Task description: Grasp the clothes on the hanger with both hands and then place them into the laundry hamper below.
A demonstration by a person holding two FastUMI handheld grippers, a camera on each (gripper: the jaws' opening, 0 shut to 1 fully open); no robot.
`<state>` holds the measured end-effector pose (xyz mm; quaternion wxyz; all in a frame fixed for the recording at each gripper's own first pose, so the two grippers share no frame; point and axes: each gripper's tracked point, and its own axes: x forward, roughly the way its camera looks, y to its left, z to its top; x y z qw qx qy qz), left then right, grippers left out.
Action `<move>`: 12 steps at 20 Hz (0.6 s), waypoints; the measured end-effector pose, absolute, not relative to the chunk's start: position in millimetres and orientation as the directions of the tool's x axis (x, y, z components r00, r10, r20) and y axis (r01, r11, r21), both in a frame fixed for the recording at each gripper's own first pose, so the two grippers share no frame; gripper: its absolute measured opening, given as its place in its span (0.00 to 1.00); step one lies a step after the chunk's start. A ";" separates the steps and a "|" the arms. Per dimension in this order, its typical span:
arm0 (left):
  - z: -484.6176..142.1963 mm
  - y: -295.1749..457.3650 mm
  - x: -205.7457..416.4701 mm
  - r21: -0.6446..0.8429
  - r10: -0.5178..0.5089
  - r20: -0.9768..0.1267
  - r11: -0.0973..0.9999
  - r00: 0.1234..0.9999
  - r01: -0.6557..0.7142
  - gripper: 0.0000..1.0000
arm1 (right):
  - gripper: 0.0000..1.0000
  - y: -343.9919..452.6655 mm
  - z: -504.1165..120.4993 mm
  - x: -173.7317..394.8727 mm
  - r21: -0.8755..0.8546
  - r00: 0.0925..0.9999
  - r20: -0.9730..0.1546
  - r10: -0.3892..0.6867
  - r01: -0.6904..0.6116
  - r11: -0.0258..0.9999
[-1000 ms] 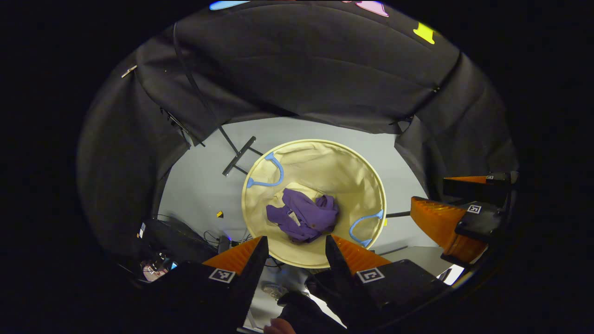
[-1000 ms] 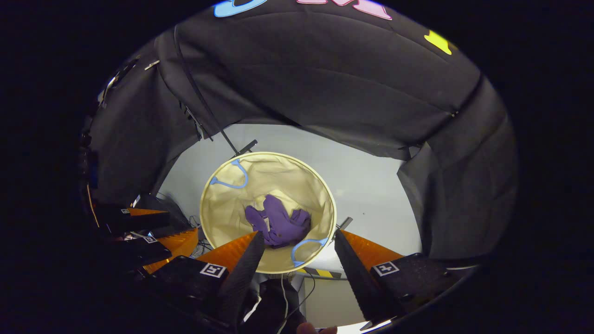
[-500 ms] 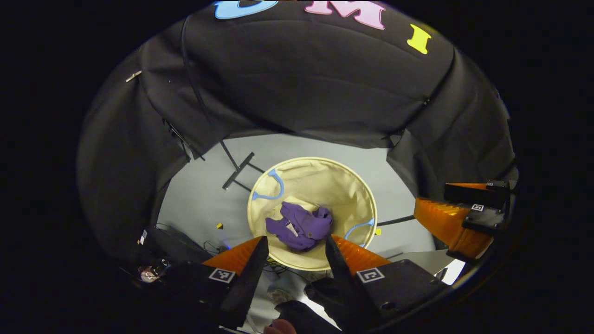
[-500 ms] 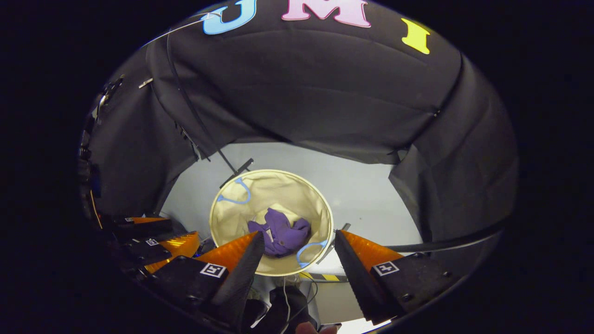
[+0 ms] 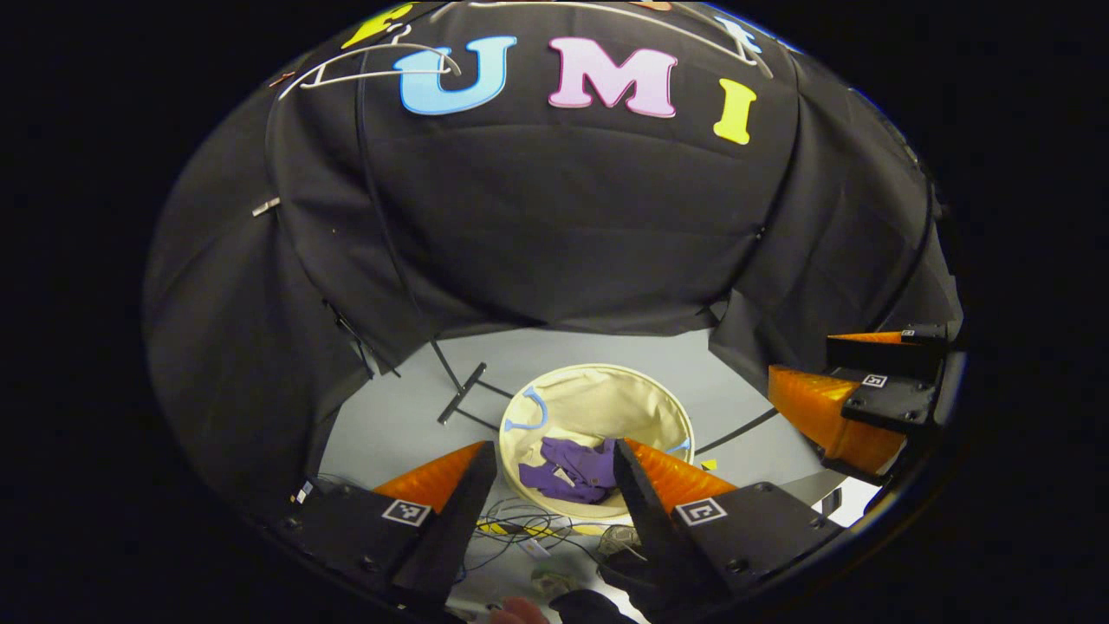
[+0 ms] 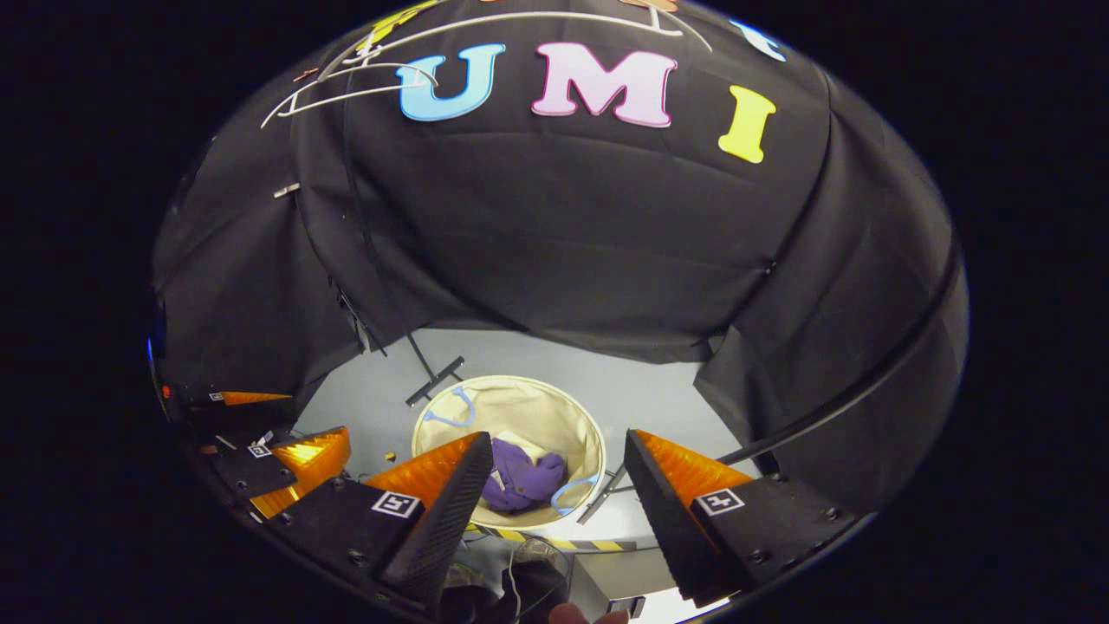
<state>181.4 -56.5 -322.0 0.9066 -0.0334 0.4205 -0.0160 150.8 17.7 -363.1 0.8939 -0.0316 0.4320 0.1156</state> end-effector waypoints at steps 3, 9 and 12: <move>-285.6 -51.9 172.5 -0.101 -0.082 -0.712 0.995 0.698 0.013 0.87 | 1.00 21.0 -326.2 144.4 0.045 0.650 -0.740 0.174 -0.211 0.977; -216.3 -38.6 156.3 -0.130 -0.107 -0.607 0.991 0.787 0.035 0.87 | 1.00 33.5 -247.2 135.7 0.039 0.765 -0.623 0.162 -0.176 0.984; -175.5 -34.0 151.7 -0.153 -0.121 -0.545 0.987 0.830 0.043 0.87 | 0.99 38.9 -201.6 126.5 0.046 0.820 -0.551 0.157 -0.159 0.986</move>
